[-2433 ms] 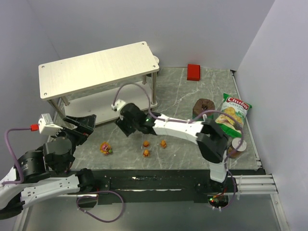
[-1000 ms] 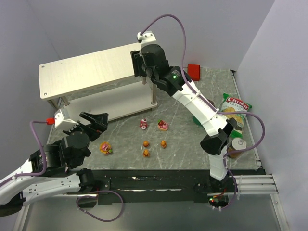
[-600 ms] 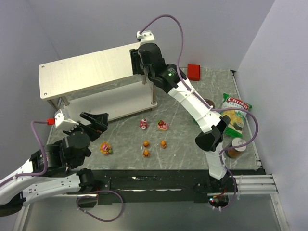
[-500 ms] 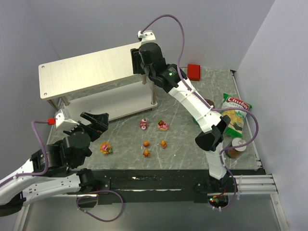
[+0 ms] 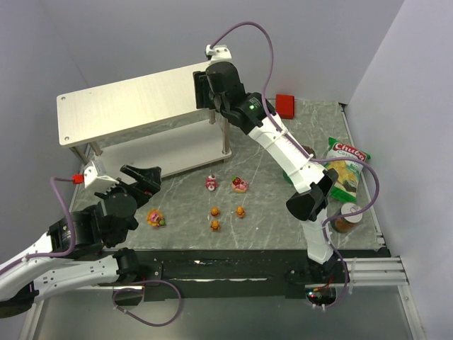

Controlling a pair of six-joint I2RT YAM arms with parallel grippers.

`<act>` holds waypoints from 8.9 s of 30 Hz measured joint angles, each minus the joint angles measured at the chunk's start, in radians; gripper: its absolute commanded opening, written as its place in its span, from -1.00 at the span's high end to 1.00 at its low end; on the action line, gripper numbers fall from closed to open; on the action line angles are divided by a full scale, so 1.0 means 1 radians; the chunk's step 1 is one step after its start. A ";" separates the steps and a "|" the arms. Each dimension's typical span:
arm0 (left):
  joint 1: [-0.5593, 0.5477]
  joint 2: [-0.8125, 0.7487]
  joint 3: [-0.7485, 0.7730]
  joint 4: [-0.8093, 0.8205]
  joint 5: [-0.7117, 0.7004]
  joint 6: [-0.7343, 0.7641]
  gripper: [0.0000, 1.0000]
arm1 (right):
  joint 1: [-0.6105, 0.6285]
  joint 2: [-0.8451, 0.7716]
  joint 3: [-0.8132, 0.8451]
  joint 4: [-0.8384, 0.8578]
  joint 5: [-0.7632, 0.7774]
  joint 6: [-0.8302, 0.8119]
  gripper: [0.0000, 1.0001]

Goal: Place and organize the plastic toys onto the shelf

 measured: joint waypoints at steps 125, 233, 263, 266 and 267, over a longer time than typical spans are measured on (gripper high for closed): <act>0.239 0.853 -0.160 0.654 0.485 0.311 -0.98 | -0.182 -1.003 -1.081 -0.135 -0.087 0.261 -0.99; 0.596 0.994 1.048 -0.137 0.467 0.738 0.82 | -0.326 -1.006 -1.185 -0.111 -0.124 0.241 -0.99; 0.618 1.005 1.033 -0.125 0.533 0.750 -0.36 | -0.343 -0.996 -1.185 -0.092 -0.142 0.238 -0.98; 0.618 1.006 1.033 -0.124 0.533 0.752 -0.48 | -0.344 -0.997 -1.185 -0.091 -0.142 0.238 -0.97; 0.618 1.006 1.033 -0.124 0.533 0.754 -0.50 | -0.344 -0.997 -1.185 -0.090 -0.142 0.238 -0.97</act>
